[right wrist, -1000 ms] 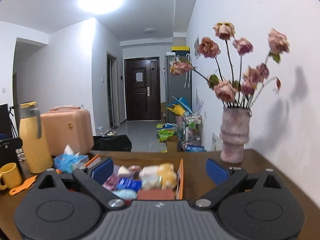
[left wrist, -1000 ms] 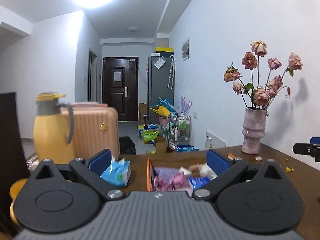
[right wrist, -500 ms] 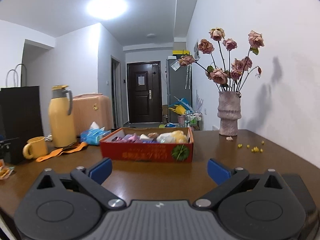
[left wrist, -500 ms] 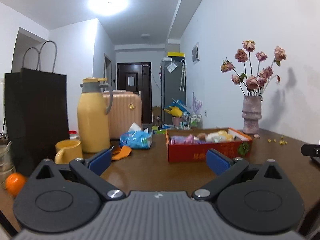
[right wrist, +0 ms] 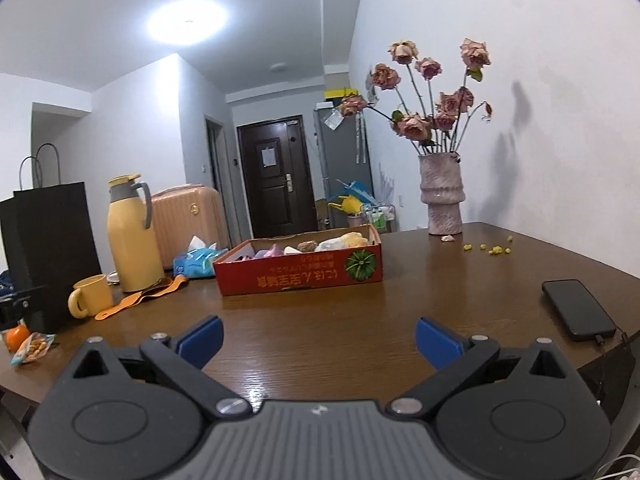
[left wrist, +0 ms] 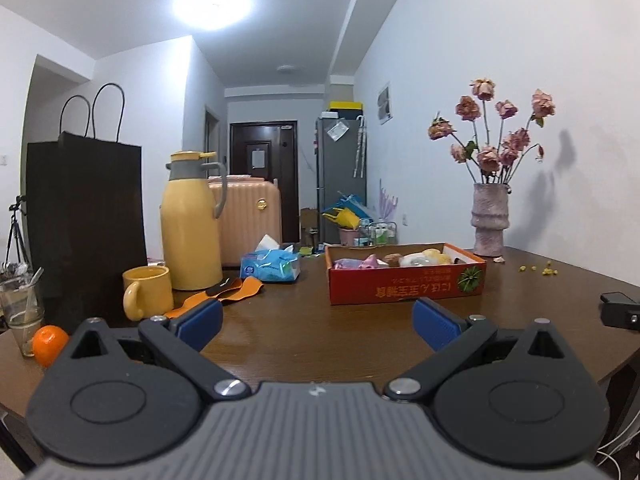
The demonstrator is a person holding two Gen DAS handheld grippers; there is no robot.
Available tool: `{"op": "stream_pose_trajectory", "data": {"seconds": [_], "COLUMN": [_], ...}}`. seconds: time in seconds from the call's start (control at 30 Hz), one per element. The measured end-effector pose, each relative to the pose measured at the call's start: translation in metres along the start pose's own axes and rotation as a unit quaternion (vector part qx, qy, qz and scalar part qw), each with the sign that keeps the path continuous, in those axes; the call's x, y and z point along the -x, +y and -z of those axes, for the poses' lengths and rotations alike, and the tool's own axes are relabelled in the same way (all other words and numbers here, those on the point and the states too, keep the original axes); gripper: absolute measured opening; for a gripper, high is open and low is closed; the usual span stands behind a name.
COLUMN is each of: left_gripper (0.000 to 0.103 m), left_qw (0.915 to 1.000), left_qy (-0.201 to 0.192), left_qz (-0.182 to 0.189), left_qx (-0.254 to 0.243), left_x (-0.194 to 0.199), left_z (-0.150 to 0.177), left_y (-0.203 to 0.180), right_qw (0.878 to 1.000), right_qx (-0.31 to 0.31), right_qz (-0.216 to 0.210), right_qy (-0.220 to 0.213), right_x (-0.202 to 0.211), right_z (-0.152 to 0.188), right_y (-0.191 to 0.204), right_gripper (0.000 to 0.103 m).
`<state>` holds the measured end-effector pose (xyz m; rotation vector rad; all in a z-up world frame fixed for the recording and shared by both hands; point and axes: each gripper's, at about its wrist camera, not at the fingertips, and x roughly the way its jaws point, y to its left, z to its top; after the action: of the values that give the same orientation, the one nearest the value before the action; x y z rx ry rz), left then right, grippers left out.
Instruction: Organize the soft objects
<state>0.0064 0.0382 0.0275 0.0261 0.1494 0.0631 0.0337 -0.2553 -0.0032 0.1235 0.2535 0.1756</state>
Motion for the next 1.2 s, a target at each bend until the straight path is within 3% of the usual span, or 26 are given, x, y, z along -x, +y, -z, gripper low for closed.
{"op": "stream_pose_trajectory", "data": {"seconds": [0.43, 1.2], "left_gripper": [0.103, 0.103], "left_qw": [1.0000, 1.0000], "left_qy": [-0.004, -0.003], "left_qz": [0.007, 0.007], "left_qx": [0.001, -0.003], "left_x": [0.002, 0.005], "left_z": [-0.003, -0.003], "left_y": [0.003, 0.004], "right_qw": [1.000, 1.000], "right_qx": [0.024, 0.023], "right_qz": [0.003, -0.002], "right_qy": [-0.020, -0.008], "right_x": [0.002, -0.001], "right_z": [0.000, 0.002], "right_y": [0.013, 0.015], "right_gripper": [0.103, 0.103]}}
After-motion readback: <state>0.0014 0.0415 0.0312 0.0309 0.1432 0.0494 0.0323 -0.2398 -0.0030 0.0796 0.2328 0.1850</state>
